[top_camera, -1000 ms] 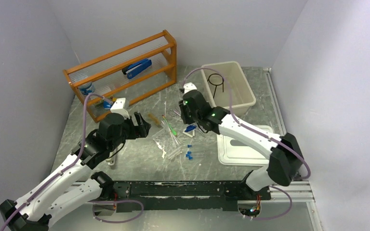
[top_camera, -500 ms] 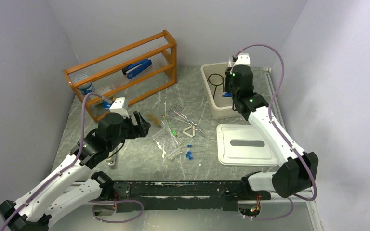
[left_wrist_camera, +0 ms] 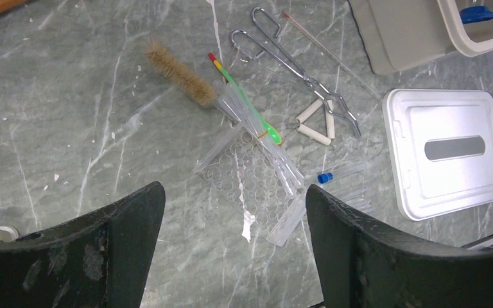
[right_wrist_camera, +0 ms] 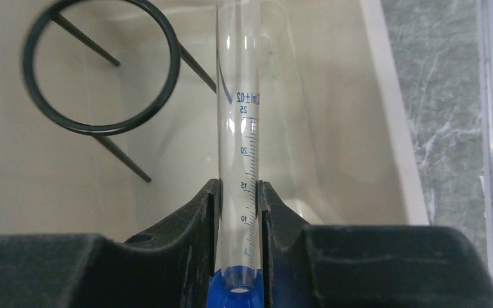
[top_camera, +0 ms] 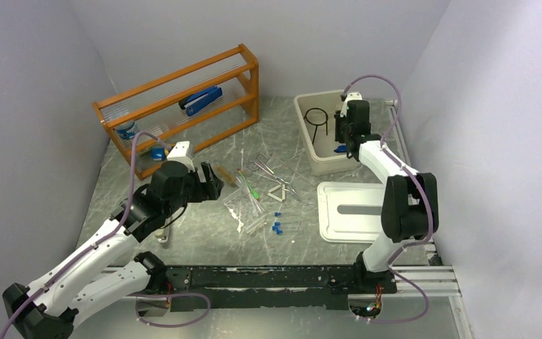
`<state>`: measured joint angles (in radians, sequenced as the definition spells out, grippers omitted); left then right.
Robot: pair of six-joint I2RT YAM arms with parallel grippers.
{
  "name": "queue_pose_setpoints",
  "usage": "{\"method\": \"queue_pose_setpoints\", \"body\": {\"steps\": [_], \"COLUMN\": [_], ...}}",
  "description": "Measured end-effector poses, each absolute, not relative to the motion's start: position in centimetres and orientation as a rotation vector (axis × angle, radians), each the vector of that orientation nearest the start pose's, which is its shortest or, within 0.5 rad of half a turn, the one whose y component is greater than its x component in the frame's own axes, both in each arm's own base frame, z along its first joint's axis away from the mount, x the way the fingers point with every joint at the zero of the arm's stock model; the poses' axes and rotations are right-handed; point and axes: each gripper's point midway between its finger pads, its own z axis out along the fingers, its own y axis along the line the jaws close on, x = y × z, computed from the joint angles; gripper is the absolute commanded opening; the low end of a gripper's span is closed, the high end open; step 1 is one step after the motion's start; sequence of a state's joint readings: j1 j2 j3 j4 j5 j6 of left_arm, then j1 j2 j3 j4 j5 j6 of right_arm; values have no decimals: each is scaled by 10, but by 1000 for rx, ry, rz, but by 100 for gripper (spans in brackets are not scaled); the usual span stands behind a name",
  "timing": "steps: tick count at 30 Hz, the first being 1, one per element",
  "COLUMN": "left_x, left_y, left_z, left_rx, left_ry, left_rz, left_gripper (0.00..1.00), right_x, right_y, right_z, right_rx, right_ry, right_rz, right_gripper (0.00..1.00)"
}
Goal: Organize the chemistry lab equipment
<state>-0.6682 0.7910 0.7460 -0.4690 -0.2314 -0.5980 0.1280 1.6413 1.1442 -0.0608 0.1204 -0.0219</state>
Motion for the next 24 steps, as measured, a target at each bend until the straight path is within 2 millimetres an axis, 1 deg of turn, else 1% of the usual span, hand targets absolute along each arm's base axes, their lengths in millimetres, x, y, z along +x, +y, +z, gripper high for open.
{"method": "queue_pose_setpoints", "body": {"steps": [4,8,12,17,20,22,24], "left_x": [234,235,237,239,240,241,241], "left_y": [-163,-166,-169,-170,-171,-172,-172], "left_z": [192,187,182,183,183,183,183], "left_rx": [-64,-58,-52,-52,-53,-52,-52], "left_ry": [2131,2148,2170,2168,2165,2166,2164], "left_rz": [-524,-520,-511,-513,-515,-516,-517], "left_gripper": [84,84,84,84,84,84,84], "right_x": [476,480,485,490,493,493,494], "right_y": [33,32,32,31,31,32,32], "right_z": [119,101,89,68,56,53,54], "right_rx": [-127,-174,-211,-238,-243,-244,-243], "right_ry": [2174,2194,2203,2232,2252,2259,2257], "right_rz": [-62,-71,-86,-96,-97,-96,-93], "right_gripper": [17,17,20,21,24,26,31]}}
